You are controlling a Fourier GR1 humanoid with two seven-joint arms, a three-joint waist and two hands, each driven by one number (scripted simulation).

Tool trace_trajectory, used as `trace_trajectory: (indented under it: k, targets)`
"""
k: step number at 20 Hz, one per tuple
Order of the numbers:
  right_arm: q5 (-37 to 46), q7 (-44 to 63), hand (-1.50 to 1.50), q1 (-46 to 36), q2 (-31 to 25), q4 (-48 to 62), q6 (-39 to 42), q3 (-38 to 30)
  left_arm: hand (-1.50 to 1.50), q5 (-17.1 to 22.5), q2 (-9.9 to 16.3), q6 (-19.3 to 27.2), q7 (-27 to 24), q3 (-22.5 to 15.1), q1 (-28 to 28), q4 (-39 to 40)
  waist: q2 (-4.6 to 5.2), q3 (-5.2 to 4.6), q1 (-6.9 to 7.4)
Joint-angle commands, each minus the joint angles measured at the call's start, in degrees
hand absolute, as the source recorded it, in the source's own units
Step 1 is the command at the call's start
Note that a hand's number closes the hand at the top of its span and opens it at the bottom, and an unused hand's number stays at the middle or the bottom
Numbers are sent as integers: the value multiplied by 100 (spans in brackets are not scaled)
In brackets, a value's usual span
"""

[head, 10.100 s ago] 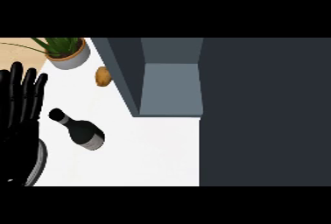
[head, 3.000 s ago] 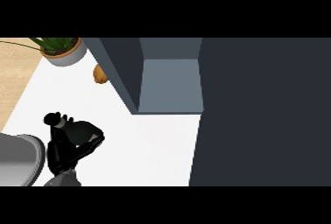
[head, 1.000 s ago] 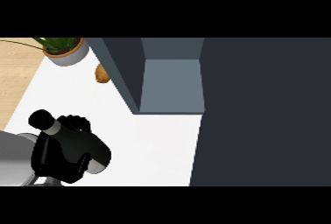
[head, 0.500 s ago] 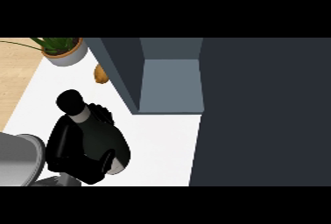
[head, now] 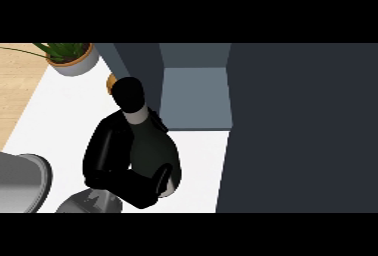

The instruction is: Pick up the wine, place it into the cabinet and close the cabinet

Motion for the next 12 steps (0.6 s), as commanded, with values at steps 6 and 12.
trace_trajectory:
  k: [6,12]
  targets:
    - [-405,42,-150,379,110,-584,61,-45,150,-255,-59,1714,898,-600,-1590,274,-1,3,-42]
    - [9,10,-150,484,234,-722,56,458,150,-126,-60,2408,416,-1089,-1908,984,3,-1,-48]
